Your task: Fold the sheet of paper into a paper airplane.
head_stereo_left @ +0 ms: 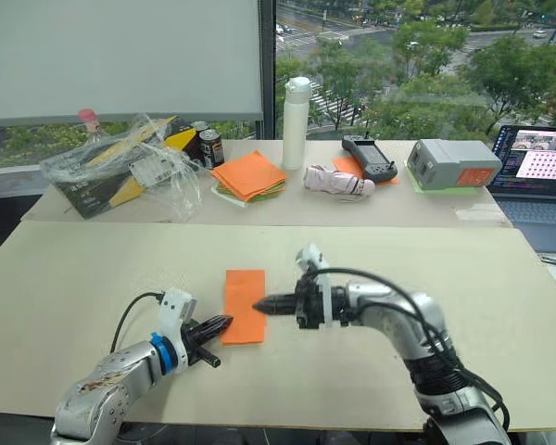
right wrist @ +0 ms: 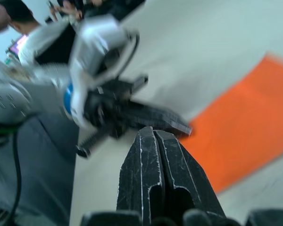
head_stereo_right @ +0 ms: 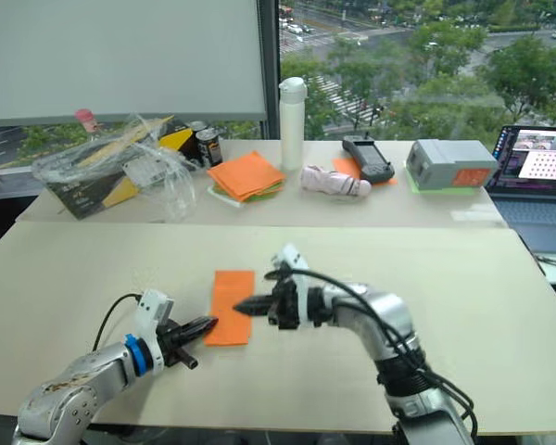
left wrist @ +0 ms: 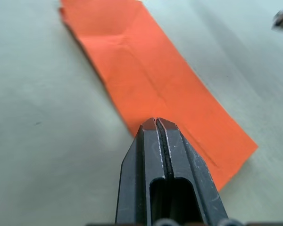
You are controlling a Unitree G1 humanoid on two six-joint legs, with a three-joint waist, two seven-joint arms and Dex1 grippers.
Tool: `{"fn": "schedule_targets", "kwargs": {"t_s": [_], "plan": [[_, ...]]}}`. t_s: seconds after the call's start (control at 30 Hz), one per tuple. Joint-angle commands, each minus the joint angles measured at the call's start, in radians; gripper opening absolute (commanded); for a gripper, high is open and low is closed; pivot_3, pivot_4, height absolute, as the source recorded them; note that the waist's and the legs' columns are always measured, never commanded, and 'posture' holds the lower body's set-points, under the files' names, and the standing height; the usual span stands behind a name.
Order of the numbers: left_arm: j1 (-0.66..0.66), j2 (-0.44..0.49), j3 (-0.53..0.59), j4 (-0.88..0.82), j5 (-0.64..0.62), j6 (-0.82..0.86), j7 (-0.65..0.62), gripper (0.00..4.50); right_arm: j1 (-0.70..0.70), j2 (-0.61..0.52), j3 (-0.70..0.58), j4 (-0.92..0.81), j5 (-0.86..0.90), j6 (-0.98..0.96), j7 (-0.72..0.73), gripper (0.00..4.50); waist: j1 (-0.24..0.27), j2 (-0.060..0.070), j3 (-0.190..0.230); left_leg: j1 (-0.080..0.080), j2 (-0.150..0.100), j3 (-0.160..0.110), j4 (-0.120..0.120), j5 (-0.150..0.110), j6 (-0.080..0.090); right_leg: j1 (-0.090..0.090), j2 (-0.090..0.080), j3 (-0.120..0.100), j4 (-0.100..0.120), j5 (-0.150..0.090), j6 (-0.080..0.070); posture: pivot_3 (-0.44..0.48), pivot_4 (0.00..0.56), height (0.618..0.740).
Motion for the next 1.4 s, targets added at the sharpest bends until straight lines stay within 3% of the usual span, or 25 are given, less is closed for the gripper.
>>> {"fn": "schedule_targets", "kwargs": {"t_s": [0.03,0.67,1.4], "plan": [[-0.016,0.001,0.054,-0.013,-0.05,0.006,-0.012,0.0,-0.025,0.0,-0.047,-0.033,0.064,0.033,-0.019,0.03,-0.001,0.0,0.0,-0.001,0.0,0.0,0.0,0.0,0.0,0.0,0.0,0.0,-0.001,0.0,0.0,0.0,0.15,0.74],[0.008,0.034,0.075,-0.003,-0.072,0.019,-0.042,0.0,0.002,-0.025,-0.048,-0.024,0.069,0.014,-0.073,0.03,-0.003,0.0,0.0,-0.002,0.0,0.0,0.0,0.0,0.0,-0.001,0.0,0.0,-0.001,0.0,0.0,0.0,0.15,0.74],[-0.194,-0.037,-0.124,0.006,-0.039,0.057,-0.027,0.0,0.009,-0.008,-0.095,-0.043,0.102,0.021,-0.133,0.03,-0.004,0.0,0.0,-0.004,0.0,0.0,0.002,0.0,0.0,-0.001,0.0,0.0,-0.001,0.0,0.0,0.0,0.15,0.74]]}}
